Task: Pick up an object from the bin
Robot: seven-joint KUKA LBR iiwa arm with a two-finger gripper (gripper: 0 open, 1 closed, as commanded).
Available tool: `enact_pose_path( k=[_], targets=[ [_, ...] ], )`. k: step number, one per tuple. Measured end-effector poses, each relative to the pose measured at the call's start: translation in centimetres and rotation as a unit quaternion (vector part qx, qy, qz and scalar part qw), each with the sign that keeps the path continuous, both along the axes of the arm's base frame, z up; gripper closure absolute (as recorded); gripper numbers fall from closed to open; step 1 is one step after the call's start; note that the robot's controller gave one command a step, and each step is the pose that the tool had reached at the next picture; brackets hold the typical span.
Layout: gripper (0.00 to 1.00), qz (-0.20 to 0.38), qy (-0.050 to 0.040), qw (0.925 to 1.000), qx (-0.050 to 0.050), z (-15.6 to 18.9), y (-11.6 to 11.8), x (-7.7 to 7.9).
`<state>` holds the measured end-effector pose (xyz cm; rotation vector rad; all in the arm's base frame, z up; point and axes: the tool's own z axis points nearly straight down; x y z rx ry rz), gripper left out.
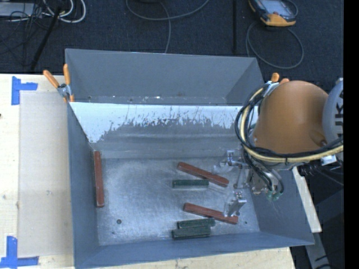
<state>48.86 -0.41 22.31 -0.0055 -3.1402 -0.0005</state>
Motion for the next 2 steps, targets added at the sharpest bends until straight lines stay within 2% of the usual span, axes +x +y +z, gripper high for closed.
enact_pose_path(
  k=[1, 2],
  targets=[
    [0.0, 0.0, 0.0, 1.0, 0.0, 0.0, 0.0, 0.0],
    [0.0, 0.007, -0.0035, 1.0, 0.0, -4.7, 0.2, 0.2]
  ],
)
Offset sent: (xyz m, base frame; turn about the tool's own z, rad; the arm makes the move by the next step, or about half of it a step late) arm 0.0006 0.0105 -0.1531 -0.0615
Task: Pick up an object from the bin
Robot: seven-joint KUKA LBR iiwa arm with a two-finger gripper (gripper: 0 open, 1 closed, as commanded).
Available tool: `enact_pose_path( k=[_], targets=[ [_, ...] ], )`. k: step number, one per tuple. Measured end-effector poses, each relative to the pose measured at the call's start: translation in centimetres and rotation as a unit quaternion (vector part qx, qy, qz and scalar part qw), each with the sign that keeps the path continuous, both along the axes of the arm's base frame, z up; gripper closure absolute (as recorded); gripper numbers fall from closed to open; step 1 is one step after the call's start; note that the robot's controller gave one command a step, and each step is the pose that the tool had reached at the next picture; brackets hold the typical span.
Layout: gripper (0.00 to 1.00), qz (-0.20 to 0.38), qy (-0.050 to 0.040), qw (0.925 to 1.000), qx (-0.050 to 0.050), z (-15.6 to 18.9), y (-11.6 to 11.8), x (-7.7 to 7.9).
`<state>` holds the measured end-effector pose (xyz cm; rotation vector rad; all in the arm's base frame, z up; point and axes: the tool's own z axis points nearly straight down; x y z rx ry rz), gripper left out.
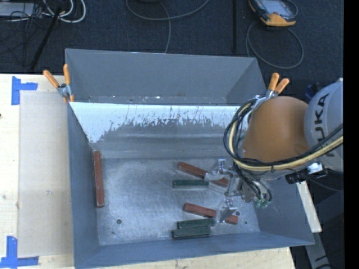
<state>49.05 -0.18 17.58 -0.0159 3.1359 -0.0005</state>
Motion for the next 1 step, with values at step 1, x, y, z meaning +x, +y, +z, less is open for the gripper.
enact_pose_path(
  k=[1],
  targets=[
    [1.0, 0.012, 0.0036, 0.9999, 0.0, -9.51, -2.66, -0.86]
  ],
)
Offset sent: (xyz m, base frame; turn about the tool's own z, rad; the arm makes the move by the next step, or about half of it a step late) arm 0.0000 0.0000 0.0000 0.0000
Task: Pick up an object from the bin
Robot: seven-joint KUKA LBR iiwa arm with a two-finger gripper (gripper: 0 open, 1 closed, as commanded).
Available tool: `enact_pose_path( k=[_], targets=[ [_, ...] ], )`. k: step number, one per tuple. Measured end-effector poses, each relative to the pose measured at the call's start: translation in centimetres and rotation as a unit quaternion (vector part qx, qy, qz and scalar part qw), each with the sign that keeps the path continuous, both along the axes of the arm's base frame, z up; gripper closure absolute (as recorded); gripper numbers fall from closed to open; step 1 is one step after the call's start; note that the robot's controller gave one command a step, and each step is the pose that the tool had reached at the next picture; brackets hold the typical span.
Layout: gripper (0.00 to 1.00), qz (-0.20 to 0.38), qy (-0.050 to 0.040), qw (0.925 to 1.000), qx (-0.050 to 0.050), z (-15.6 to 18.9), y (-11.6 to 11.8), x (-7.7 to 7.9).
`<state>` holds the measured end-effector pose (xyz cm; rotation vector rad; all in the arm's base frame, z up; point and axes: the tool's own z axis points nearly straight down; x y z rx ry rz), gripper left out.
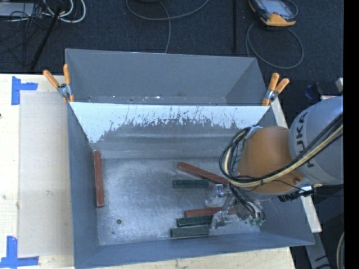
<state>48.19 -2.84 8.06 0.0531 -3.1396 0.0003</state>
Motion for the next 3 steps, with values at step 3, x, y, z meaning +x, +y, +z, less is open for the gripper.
enact_pose_path(
  k=[3],
  targets=[
    [1.0, -0.02, -0.0009, 0.9998, 0.0, 15.8, -0.2, 1.3]
  ],
)
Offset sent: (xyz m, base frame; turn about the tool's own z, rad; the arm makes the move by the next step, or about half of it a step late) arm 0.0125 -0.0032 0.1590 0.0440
